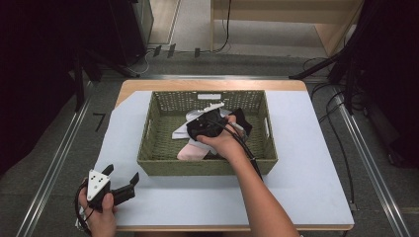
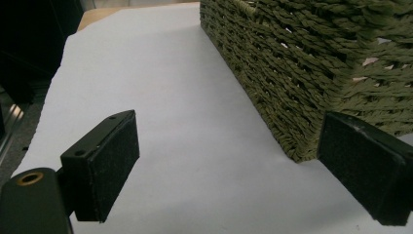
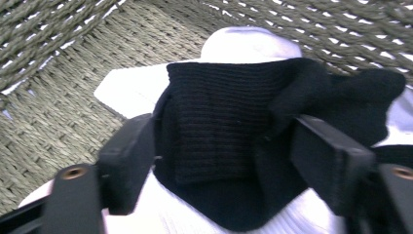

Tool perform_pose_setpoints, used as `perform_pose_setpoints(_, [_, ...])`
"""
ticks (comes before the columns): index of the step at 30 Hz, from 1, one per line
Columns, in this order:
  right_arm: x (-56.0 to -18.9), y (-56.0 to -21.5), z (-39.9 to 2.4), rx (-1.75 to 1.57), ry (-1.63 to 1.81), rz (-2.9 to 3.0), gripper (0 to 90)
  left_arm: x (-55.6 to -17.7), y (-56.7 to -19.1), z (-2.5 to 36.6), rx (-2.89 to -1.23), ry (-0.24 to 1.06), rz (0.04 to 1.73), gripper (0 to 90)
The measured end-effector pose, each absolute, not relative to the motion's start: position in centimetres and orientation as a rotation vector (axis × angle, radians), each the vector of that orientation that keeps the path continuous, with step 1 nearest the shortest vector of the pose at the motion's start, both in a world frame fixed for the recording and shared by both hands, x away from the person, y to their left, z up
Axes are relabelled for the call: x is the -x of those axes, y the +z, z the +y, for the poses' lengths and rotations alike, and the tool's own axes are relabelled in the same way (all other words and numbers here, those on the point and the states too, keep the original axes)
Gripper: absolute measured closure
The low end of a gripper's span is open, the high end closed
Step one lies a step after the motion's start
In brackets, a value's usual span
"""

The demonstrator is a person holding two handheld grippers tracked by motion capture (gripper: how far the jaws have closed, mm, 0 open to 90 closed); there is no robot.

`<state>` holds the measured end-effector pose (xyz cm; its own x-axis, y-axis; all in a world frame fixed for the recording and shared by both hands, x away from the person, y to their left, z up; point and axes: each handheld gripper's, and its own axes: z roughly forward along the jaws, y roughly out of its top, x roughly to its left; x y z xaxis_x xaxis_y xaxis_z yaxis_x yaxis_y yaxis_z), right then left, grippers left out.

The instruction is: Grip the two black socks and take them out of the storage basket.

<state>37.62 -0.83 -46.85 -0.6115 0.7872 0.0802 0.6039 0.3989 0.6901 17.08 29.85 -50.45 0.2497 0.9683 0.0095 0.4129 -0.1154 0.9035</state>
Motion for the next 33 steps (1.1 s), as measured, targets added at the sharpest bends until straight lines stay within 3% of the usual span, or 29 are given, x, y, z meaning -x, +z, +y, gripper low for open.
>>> perform_pose_setpoints(4, [-37.6, -47.6, -0.6, -1.224, 1.002, 2.453, 15.9, -17.1, -50.5, 29.8, -1.678, 0.830, 1.293, 9.4])
perform_pose_setpoints(22, [-38.6, -48.0, -1.9, -1.356, 0.786, 2.269, 15.5, -17.1, -50.4, 29.8, -1.679, 0.829, 1.290, 9.4])
perform_pose_setpoints(26, [-38.6, -48.1, -1.7, -1.350, 0.832, 2.314, 22.6, -17.1, -50.4, 29.9, -1.679, 0.825, 1.290, 9.4])
perform_pose_setpoints(33, [-37.9, -48.6, -0.8, -1.232, 0.873, 2.433, 14.9, -17.1, -50.4, 29.8, -1.684, 0.825, 1.289, 9.4])
